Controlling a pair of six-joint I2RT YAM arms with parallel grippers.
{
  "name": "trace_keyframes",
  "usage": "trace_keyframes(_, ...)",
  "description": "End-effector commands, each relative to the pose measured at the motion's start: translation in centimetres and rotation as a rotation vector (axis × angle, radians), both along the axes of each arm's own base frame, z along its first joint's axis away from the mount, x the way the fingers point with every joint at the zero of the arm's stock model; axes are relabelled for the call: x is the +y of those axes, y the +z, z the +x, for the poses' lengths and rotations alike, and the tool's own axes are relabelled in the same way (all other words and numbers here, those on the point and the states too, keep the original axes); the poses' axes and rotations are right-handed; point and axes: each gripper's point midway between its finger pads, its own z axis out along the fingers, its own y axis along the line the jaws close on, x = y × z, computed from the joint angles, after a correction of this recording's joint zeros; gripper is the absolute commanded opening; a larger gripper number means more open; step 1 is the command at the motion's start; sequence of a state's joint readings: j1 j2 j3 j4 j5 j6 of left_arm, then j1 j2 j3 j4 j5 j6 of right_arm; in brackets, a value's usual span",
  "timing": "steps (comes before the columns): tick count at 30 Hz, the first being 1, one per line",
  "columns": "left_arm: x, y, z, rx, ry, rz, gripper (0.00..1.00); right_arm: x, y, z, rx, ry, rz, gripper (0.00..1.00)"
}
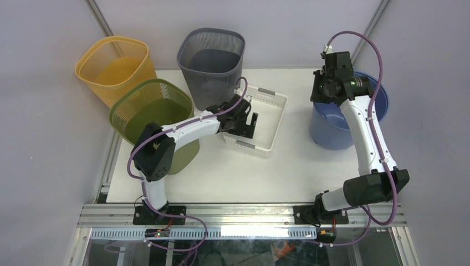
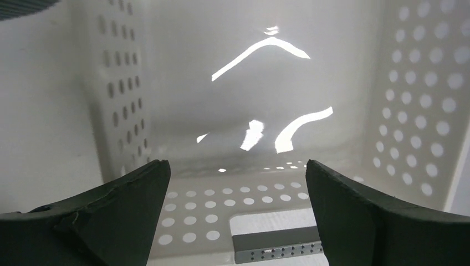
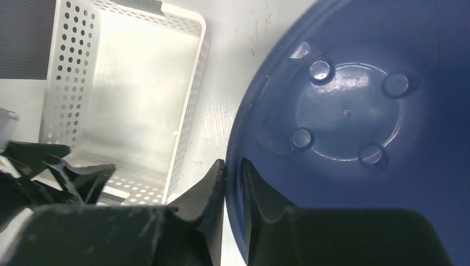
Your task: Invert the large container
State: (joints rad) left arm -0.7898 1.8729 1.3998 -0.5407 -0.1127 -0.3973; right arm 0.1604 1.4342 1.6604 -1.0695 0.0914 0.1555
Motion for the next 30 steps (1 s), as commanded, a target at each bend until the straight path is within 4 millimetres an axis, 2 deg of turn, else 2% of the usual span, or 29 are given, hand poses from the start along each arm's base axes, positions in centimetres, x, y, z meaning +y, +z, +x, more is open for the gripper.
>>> trace_keyframes(1,3.9,4.8,2.5,-0.125,0.081,0.036,0.99,-0.2,0.8,-0.9,-0.002,-0.007,-0.001,0.18)
trace_keyframes(3,5.1,5.8,3.2,-0.145,0.107,0.05,0.99,-0.8,0.7,-1.0,0.003,-0.03,-0.028,0.23)
trace_keyframes(5,6.3,6.4,3.6,-0.156,0.122,0.06,0.99,-1.5,0.6,-1.1,0.01,-0.052,-0.059,0.36)
trace_keyframes(7,6.8,6.8,3.7,-0.166,0.122,0.072,0.99,-2.1,0.5,-1.2,0.015,-0.073,-0.088,0.49)
trace_keyframes(9,6.8,7.2,3.7,-0.165,0.115,0.07,0.99,-2.6,0.5,-1.3,0.018,-0.092,-0.115,0.57)
trace_keyframes(13,5.0,9.7,2.5,-0.15,0.056,-0.045,0.99,-3.6,0.4,-1.3,0.023,-0.135,-0.182,0.58)
trace_keyframes(16,3.3,12.6,1.2,-0.161,-0.012,-0.166,0.99,-3.6,0.0,-1.2,0.031,-0.139,-0.209,0.55)
trace_keyframes(18,2.3,14.3,0.3,-0.167,-0.057,-0.234,0.99,-3.2,-0.3,-1.1,0.037,-0.128,-0.21,0.48)
trace_keyframes(22,1.1,17.1,-1.2,-0.184,-0.109,-0.318,0.99,-1.8,-0.1,-0.9,0.031,-0.097,-0.2,0.25)
trace_keyframes(25,0.8,18.9,-1.7,-0.2,-0.119,-0.363,0.99,-0.1,1.0,-0.8,0.013,-0.064,-0.146,0.02)
trace_keyframes(30,1.0,20.5,-2.1,-0.226,-0.119,-0.395,0.99,2.9,4.8,-0.5,-0.085,-0.024,0.037,0.0)
